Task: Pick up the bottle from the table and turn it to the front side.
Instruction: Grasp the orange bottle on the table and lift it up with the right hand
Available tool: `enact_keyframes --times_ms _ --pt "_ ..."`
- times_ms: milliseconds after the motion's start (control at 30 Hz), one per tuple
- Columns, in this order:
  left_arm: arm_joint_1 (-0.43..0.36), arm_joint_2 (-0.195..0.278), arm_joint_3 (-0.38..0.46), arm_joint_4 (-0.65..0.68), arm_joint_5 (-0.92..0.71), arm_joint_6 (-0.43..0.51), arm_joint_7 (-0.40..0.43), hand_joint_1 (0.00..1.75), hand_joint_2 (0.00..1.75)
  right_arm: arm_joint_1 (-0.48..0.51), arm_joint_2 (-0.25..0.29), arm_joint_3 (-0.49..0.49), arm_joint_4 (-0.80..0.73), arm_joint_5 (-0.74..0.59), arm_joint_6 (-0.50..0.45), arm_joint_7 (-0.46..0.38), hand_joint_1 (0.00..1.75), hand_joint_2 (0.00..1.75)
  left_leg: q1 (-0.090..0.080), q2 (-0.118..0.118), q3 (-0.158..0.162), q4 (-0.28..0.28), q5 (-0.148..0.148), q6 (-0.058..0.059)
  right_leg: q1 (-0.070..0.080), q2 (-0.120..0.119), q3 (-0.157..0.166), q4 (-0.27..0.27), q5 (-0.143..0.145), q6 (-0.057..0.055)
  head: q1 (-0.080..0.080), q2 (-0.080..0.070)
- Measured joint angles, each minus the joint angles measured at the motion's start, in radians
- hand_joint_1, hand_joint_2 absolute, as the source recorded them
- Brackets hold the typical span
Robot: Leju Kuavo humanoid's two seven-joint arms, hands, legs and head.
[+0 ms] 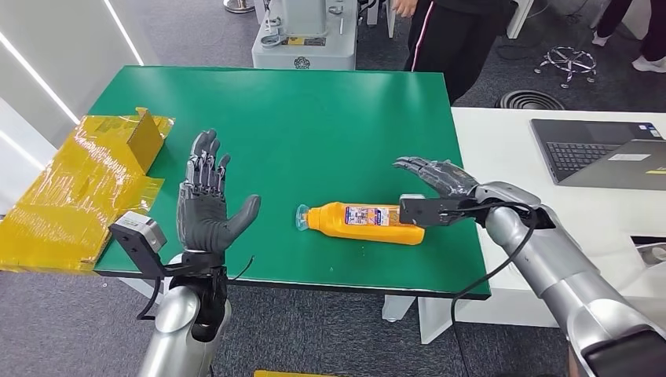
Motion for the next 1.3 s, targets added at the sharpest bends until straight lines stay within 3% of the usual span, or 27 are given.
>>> enact_keyframes --times_ms 300,600,1033,1300 --pt "-0.006 0.009 -0.026 0.0 -0.001 0.017 0.012 0.0 1.75 -0.011 0.104 0.107 0.177 0.007 -0.071 0.07 0.0 1.75 0.0 0.0 0.0 0.0 0.0 0.0 0.0 0.001 0.0 0.0 0.0 0.0 0.0 0.0" --pt "-0.012 0.018 -0.036 0.0 -0.004 0.052 0.016 0.0 1.75 0.001 0.197 0.15 0.271 0.016 -0.094 0.115 0.0 1.75 0.0 0.0 0.0 0.0 0.0 0.0 0.0 0.001 -0.001 0.0 0.0 0.0 0.0 0.0" --pt "-0.009 0.043 -0.052 0.0 0.006 0.081 0.016 0.0 1.75 0.02 0.221 0.163 0.309 0.022 -0.115 0.113 0.0 1.75 0.0 0.0 0.0 0.0 0.0 0.0 0.0 0.001 0.0 0.0 0.0 0.0 0.0 0.0" --pt "-0.009 0.045 -0.062 0.005 0.005 0.083 0.023 0.0 1.75 0.013 0.221 0.166 0.324 0.089 -0.134 0.226 0.0 1.75 0.0 0.0 0.0 0.0 0.0 0.0 0.0 0.0 0.0 0.0 0.0 0.0 0.0 0.0"
